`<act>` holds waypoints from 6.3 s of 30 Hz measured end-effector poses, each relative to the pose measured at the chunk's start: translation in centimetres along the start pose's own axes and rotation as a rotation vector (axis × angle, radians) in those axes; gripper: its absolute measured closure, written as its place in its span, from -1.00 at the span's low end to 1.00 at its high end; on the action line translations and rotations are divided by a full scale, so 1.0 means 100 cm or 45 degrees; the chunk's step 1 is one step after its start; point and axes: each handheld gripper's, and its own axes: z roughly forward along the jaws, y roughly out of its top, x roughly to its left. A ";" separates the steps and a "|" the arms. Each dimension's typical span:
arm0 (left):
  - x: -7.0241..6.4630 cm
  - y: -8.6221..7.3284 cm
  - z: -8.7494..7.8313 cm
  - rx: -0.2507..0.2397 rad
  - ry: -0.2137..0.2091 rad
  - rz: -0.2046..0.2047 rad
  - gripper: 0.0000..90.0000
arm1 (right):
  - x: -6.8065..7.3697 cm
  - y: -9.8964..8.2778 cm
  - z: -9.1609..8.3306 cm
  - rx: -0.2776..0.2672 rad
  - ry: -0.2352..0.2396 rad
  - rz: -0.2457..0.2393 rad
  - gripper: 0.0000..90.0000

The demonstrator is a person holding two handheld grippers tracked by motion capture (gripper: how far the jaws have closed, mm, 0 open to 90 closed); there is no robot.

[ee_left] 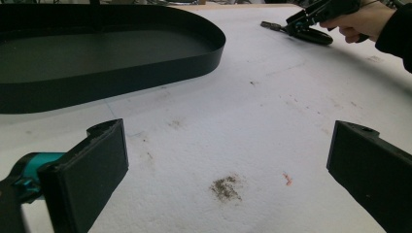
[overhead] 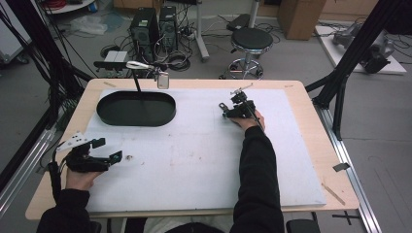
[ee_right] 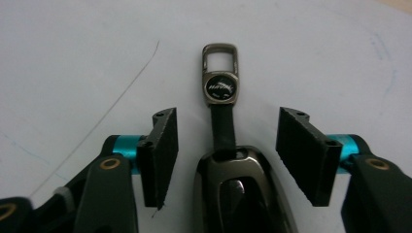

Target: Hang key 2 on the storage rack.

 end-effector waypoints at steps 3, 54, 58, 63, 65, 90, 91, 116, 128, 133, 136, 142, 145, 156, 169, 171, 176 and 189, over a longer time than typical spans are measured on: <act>-0.001 0.000 0.000 0.002 -0.002 0.001 -0.96 | 0.004 0.002 0.000 -0.004 -0.008 0.007 0.34; 0.000 0.000 -0.002 -0.013 0.001 -0.003 -0.96 | 0.011 0.031 -0.098 -0.380 0.130 -0.016 0.90; 0.000 0.000 -0.002 -0.012 0.001 -0.004 -0.96 | 0.014 0.033 -0.106 -0.420 0.142 -0.021 0.90; 0.000 0.000 -0.002 -0.011 0.001 -0.002 -0.96 | 0.018 0.037 -0.114 -0.458 0.157 -0.025 0.90; 0.000 0.000 -0.002 -0.013 0.001 -0.002 -0.96 | 0.022 0.043 -0.118 -0.477 0.162 -0.057 0.90; 0.000 0.000 -0.001 -0.009 0.001 0.006 -0.96 | 0.084 0.092 -0.124 -0.537 0.284 -0.241 0.90; 0.000 0.000 -0.001 -0.009 0.002 0.005 -0.96 | 0.085 0.094 -0.124 -0.547 0.293 -0.245 0.90; 0.001 0.000 -0.002 -0.013 0.002 0.004 -0.96 | 0.143 0.141 -0.118 -0.558 0.448 -0.382 0.90; 0.001 0.000 -0.003 -0.021 0.003 0.001 -0.96 | 0.166 0.159 -0.093 -0.540 0.465 -0.418 0.90; 0.002 0.000 -0.003 -0.018 0.005 0.000 -0.96 | 0.171 0.163 -0.087 -0.537 0.481 -0.414 0.90; 0.002 0.000 -0.004 -0.018 0.003 0.001 -0.96 | 0.175 0.170 -0.079 -0.529 0.486 -0.411 0.90; 0.003 -0.001 -0.005 -0.022 0.008 -0.006 -0.96 | 0.182 0.179 -0.070 -0.532 0.490 -0.418 0.90; 0.003 -0.001 -0.005 -0.024 0.009 -0.009 -0.96 | 0.189 0.185 -0.062 -0.533 0.474 -0.420 0.90; 0.003 -0.001 -0.006 -0.029 0.006 -0.009 -0.96 | 0.207 0.190 -0.034 -0.470 0.421 -0.422 0.90; 0.002 -0.001 -0.006 -0.023 0.005 -0.008 -0.96 | 0.215 0.189 -0.021 -0.455 0.316 -0.421 0.89; 0.002 -0.001 -0.006 -0.024 0.007 -0.008 -0.96 | 0.221 0.188 -0.017 -0.444 0.269 -0.460 0.89; 0.002 -0.001 -0.006 -0.025 0.004 -0.005 -0.96 | 0.227 0.187 -0.007 -0.432 0.221 -0.477 0.89; 0.001 -0.001 -0.005 -0.023 0.002 -0.005 -0.96 | 0.233 0.190 0.005 -0.456 0.197 -0.438 0.83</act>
